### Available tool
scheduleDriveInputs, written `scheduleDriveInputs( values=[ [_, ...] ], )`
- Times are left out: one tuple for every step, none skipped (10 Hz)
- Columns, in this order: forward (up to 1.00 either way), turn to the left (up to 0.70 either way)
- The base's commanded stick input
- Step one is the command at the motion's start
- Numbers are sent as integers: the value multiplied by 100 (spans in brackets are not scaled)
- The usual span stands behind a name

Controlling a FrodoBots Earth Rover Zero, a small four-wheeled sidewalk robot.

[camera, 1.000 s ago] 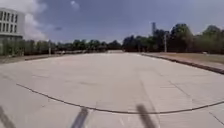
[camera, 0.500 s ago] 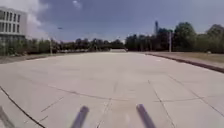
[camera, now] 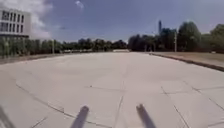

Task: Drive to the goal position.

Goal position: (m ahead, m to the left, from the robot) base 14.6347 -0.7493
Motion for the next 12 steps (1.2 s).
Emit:
scheduleDriveInputs(
  values=[
    [100, -18],
    [100, -40],
    [100, -40],
    [100, -40],
    [100, -40],
    [100, -40],
    [100, -40],
    [100, -40],
    [100, -40],
    [100, -40],
    [100, 0],
    [100, 0]
  ],
)
